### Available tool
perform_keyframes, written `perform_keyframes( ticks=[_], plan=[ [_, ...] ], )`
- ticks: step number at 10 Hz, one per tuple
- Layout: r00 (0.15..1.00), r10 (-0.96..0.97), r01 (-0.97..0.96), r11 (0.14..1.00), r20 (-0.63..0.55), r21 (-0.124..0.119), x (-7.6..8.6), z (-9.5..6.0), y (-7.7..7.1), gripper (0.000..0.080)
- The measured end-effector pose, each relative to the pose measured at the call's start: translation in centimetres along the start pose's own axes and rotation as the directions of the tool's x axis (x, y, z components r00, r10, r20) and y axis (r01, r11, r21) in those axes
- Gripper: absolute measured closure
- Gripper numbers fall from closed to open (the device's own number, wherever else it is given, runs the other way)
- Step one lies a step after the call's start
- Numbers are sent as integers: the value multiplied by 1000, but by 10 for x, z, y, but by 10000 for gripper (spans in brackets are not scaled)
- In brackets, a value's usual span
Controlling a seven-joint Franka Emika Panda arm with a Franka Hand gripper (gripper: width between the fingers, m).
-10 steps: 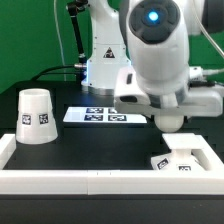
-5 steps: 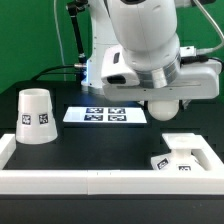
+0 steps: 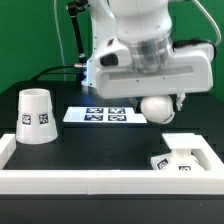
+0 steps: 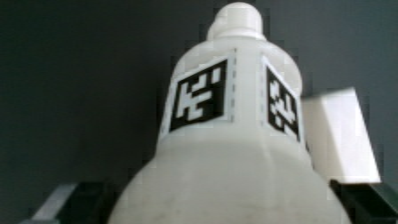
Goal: Assemble lamp
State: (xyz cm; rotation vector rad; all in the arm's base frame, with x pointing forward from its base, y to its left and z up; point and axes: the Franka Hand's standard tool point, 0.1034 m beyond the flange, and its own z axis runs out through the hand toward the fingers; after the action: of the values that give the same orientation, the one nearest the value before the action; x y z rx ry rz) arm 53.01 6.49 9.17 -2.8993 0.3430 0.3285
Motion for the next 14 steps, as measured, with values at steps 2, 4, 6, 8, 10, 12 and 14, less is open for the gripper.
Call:
perform_keyframes(
  ticks=[2,4,6,8,10,12,14],
  plan=[
    [990,-24,24,1000,-138,0,9,-19,3,220],
    [963,-32,31,1000,-268,-7,17,-25,5,220],
    [929,-44,38,999,-366,-22,17,-22,7,220],
    [877,-154,126,988,-455,-90,21,-26,9,220],
    [840,-272,225,962,-470,-155,28,-34,6,220],
    [835,-292,245,956,-467,-160,29,-37,-6,220],
    [837,-291,243,956,-464,-162,29,-35,-3,220]
  ],
)
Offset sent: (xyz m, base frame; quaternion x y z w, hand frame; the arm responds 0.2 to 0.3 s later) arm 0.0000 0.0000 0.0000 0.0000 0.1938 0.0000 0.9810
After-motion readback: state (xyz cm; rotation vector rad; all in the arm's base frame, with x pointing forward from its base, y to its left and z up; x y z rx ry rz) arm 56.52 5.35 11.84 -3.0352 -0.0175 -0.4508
